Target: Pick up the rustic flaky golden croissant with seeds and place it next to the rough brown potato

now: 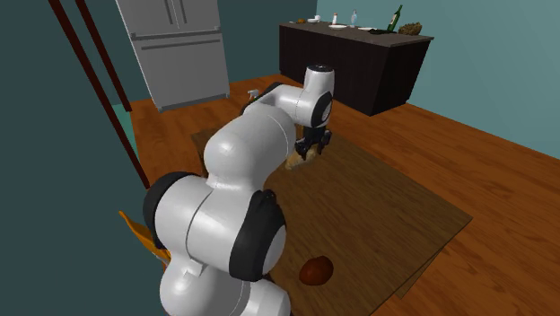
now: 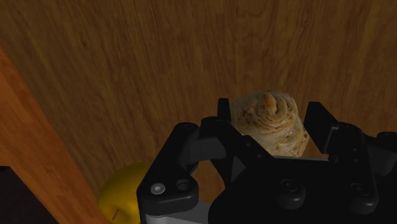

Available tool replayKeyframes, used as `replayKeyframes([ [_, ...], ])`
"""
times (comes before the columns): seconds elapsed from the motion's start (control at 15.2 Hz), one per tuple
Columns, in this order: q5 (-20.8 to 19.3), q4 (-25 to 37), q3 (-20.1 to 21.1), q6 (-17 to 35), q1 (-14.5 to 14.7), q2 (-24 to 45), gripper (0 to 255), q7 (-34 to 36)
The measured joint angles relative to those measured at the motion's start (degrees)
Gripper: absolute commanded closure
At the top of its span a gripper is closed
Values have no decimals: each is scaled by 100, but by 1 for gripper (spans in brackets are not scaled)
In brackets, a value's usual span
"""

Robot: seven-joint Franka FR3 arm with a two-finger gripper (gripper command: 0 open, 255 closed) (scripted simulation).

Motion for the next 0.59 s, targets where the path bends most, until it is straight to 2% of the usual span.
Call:
replayKeyframes([
  [0.59,-195,-515,-790,-129,-440,-624,255,-1124],
])
